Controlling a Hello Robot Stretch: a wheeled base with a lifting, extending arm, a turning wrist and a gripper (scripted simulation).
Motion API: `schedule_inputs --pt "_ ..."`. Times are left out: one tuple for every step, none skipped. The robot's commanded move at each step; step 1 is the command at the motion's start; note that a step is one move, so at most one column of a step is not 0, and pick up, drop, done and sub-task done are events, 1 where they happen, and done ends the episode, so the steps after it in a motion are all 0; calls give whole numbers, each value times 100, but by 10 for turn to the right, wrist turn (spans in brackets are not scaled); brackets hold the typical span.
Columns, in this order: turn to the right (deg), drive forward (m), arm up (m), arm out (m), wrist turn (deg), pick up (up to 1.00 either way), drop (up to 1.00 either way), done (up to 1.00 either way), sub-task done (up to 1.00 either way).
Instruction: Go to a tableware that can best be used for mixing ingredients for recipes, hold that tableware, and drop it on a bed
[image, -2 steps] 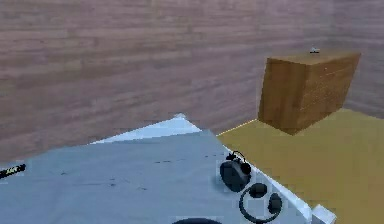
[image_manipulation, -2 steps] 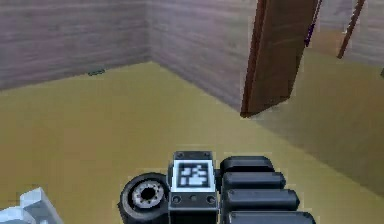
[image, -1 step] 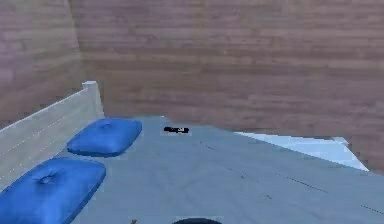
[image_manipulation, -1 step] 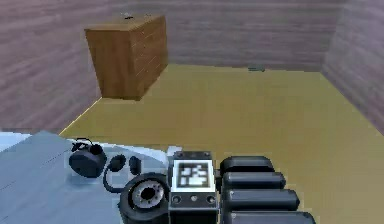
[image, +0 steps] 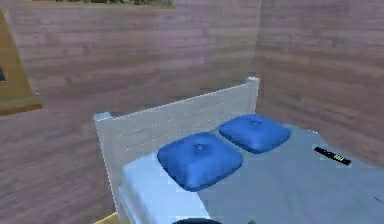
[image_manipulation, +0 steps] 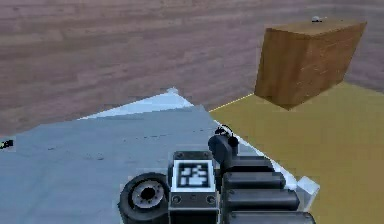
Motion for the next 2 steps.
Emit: schedule_inputs --pt "-300 0 0 0 0 0 0 0 0" --pt "0 0 0 48 0 0 0 0 0"
